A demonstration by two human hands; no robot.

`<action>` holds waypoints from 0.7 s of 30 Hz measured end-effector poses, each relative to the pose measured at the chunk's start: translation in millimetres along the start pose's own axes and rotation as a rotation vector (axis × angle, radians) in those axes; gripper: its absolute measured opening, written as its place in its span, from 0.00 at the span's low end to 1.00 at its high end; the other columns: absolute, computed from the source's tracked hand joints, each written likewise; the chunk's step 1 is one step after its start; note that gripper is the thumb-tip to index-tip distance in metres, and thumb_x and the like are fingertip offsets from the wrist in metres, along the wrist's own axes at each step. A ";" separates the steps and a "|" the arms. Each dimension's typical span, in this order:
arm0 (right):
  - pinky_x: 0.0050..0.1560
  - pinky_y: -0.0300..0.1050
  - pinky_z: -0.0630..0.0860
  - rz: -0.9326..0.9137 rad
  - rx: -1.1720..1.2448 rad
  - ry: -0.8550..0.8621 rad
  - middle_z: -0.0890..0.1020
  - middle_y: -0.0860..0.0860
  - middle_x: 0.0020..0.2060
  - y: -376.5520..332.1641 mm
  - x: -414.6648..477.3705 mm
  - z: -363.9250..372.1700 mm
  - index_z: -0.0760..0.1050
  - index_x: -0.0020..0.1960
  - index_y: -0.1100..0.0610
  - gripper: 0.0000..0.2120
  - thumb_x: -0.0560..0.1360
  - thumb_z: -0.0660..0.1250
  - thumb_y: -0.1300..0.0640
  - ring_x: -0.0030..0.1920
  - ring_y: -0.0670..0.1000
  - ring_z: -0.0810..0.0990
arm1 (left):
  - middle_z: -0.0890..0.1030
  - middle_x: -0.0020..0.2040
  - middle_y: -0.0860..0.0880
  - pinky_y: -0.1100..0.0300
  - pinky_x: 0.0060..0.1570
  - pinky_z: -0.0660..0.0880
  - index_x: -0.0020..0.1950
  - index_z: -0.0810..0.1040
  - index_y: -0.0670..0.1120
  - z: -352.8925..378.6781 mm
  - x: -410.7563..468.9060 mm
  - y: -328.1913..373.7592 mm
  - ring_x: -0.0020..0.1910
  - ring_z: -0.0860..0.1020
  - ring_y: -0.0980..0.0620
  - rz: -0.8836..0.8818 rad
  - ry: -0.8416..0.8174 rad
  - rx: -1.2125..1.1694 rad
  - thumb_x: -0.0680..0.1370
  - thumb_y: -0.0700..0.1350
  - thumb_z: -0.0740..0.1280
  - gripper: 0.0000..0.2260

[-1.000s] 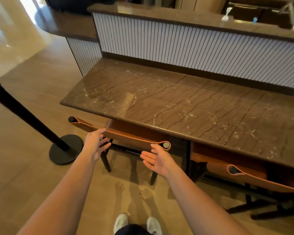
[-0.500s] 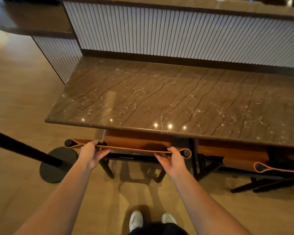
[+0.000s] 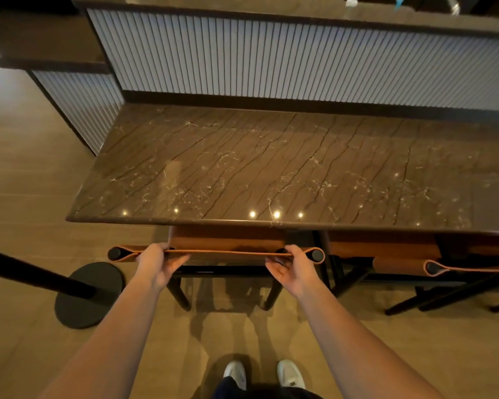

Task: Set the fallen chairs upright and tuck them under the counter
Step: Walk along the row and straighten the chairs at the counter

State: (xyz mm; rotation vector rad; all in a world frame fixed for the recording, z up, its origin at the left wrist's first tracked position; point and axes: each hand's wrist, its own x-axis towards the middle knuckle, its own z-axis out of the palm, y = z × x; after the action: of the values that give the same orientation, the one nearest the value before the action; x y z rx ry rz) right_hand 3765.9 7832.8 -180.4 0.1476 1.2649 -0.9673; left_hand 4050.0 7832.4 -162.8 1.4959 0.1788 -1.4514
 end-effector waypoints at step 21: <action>0.52 0.51 0.76 -0.101 -0.081 -0.071 0.81 0.58 0.55 -90.3 -90.5 -267.1 0.70 0.64 0.60 0.19 0.81 0.60 0.48 0.55 0.56 0.80 | 0.65 0.73 0.37 0.47 0.56 0.73 0.76 0.57 0.44 128.2 -155.9 -228.5 0.68 0.69 0.38 0.071 -0.314 0.040 0.81 0.47 0.61 0.25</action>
State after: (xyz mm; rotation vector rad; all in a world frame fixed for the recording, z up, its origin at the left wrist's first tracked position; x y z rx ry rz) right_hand 3510.4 7981.3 -160.4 -0.0139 1.2534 -0.9969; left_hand 3764.0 7932.4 -128.2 1.2721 -0.0940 -1.6176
